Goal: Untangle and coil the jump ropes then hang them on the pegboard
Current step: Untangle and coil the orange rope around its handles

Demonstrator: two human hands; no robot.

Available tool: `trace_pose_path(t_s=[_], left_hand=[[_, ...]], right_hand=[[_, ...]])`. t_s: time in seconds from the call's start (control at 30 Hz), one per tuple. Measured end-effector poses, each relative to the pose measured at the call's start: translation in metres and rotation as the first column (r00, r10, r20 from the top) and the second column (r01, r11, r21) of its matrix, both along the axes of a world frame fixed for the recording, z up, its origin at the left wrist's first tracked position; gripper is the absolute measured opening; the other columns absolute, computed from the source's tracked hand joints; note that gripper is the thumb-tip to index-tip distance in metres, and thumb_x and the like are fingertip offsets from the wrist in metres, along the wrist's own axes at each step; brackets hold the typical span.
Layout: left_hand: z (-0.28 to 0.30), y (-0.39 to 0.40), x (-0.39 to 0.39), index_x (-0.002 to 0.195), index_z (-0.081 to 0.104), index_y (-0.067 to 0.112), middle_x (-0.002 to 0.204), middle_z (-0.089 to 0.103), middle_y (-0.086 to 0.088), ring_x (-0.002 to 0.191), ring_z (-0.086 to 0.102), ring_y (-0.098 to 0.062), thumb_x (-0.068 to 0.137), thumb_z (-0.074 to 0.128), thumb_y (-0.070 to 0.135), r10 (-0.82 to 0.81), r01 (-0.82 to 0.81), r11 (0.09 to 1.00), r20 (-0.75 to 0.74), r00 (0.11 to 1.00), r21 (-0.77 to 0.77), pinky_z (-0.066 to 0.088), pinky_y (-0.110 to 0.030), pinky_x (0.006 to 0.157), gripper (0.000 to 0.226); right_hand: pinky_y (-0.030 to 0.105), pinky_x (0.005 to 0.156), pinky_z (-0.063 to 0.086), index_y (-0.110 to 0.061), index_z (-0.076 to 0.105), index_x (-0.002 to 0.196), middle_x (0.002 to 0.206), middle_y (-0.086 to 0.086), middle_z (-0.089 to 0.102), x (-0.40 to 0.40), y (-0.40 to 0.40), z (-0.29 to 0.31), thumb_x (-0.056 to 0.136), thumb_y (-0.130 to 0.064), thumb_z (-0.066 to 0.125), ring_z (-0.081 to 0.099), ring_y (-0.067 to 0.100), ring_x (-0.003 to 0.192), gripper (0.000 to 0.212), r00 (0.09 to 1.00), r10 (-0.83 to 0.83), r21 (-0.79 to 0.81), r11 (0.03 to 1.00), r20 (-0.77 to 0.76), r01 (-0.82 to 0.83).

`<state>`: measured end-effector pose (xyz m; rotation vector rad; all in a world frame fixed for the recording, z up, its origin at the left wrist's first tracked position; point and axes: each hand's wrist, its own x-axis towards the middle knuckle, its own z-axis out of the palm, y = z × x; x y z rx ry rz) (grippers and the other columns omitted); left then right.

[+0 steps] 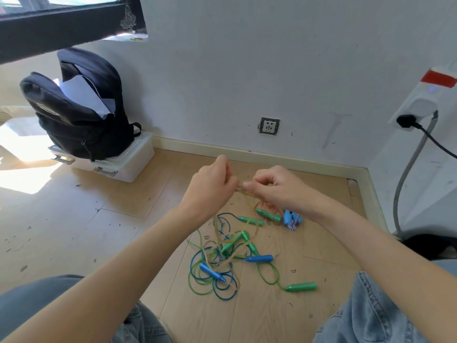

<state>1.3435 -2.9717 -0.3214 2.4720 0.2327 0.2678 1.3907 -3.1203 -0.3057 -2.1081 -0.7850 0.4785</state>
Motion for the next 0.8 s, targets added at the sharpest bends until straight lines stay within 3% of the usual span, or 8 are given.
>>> trace_pose_path(t_s=[0.13, 0.23, 0.3, 0.5, 0.63, 0.7, 0.77, 0.8], left_hand=[[0.005, 0.010, 0.004, 0.082, 0.044, 0.012, 0.072, 0.064, -0.002, 0.070, 0.058, -0.019, 0.082, 0.044, 0.008, 0.079, -0.069, 0.986, 0.061, 0.995, -0.154, 0.045, -0.031, 0.062, 0.004], [0.002, 0.000, 0.005, 0.080, 0.040, 0.017, 0.068, 0.062, 0.000, 0.060, 0.054, -0.008, 0.083, 0.042, 0.006, 0.015, -0.003, 0.978, 0.053, 0.998, -0.210, 0.039, -0.017, 0.051, 0.011], [-0.002, -0.004, 0.007, 0.076, 0.038, 0.020, 0.068, 0.062, 0.000, 0.059, 0.053, -0.007, 0.084, 0.041, 0.007, -0.012, 0.020, 0.970, 0.032, 0.999, -0.242, 0.038, -0.012, 0.049, 0.016], [-0.001, 0.011, 0.009, 0.078, 0.043, 0.023, 0.062, 0.052, 0.004, 0.055, 0.047, -0.011, 0.081, 0.047, 0.007, 0.023, -0.007, 0.937, 0.043, 0.999, -0.349, 0.038, -0.025, 0.052, 0.017], [0.001, 0.013, 0.006, 0.066, 0.050, 0.022, 0.051, 0.055, 0.007, 0.040, 0.045, -0.001, 0.081, 0.050, 0.007, -0.064, 0.074, 0.956, 0.047, 0.997, -0.284, 0.039, -0.017, 0.046, 0.021], [0.001, 0.020, 0.007, 0.058, 0.051, 0.015, 0.049, 0.057, 0.004, 0.037, 0.045, -0.006, 0.083, 0.045, 0.006, 0.006, -0.004, 0.934, 0.005, 1.000, -0.358, 0.041, -0.017, 0.045, 0.028], [0.001, 0.027, 0.008, 0.058, 0.053, 0.012, 0.047, 0.055, 0.003, 0.037, 0.043, -0.008, 0.086, 0.041, 0.008, 0.074, -0.090, 0.899, -0.054, 0.996, -0.429, 0.038, -0.018, 0.042, 0.031], [0.002, 0.029, 0.008, 0.058, 0.054, 0.012, 0.047, 0.054, 0.003, 0.039, 0.043, -0.009, 0.086, 0.040, 0.011, 0.091, -0.112, 0.907, -0.072, 0.993, -0.406, 0.037, -0.018, 0.043, 0.031]], right_hand=[[0.027, 0.073, 0.042, -0.008, 0.061, 0.069, 0.066, -0.002, 0.059, 0.011, -0.005, -0.001, 0.088, -0.023, 0.057, 0.053, 0.010, 0.071, 0.025, 0.924, -0.149, 0.360, 0.890, -0.353, 0.281], [0.024, 0.069, 0.051, -0.008, 0.062, 0.067, 0.063, -0.001, 0.061, 0.015, -0.006, 0.005, 0.080, -0.016, 0.059, 0.057, 0.009, 0.065, 0.016, 0.702, 0.092, 0.586, 0.633, -0.706, 0.506], [0.022, 0.066, 0.054, -0.007, 0.064, 0.059, 0.061, 0.003, 0.059, 0.015, -0.006, 0.009, 0.075, -0.015, 0.060, 0.058, 0.011, 0.060, 0.018, 0.639, 0.206, 0.627, 0.553, -0.741, 0.549], [0.014, 0.047, 0.035, -0.010, 0.051, 0.063, 0.053, -0.005, 0.049, -0.003, -0.001, 0.014, 0.080, -0.026, 0.061, 0.039, 0.005, 0.043, 0.025, 0.869, 0.251, 0.306, 0.944, -0.426, -0.123], [0.014, 0.037, 0.027, -0.015, 0.051, 0.056, 0.042, -0.006, 0.042, -0.002, 0.001, 0.016, 0.093, -0.030, 0.051, 0.034, 0.006, 0.037, 0.039, 0.977, 0.037, 0.199, 0.980, -0.208, 0.005], [0.017, 0.039, 0.039, -0.013, 0.056, 0.061, 0.044, -0.005, 0.053, 0.013, -0.009, 0.021, 0.095, -0.026, 0.049, 0.049, 0.008, 0.038, 0.037, 0.926, -0.188, 0.439, 0.838, -0.328, 0.325], [0.020, 0.049, 0.051, -0.009, 0.059, 0.071, 0.054, 0.000, 0.065, 0.029, -0.021, 0.025, 0.097, -0.022, 0.044, 0.065, 0.013, 0.053, 0.033, 0.805, -0.142, 0.620, 0.567, -0.576, 0.543], [0.021, 0.053, 0.054, -0.008, 0.059, 0.074, 0.057, 0.002, 0.066, 0.032, -0.025, 0.024, 0.097, -0.021, 0.042, 0.067, 0.015, 0.057, 0.031, 0.779, -0.082, 0.636, 0.529, -0.622, 0.563]])
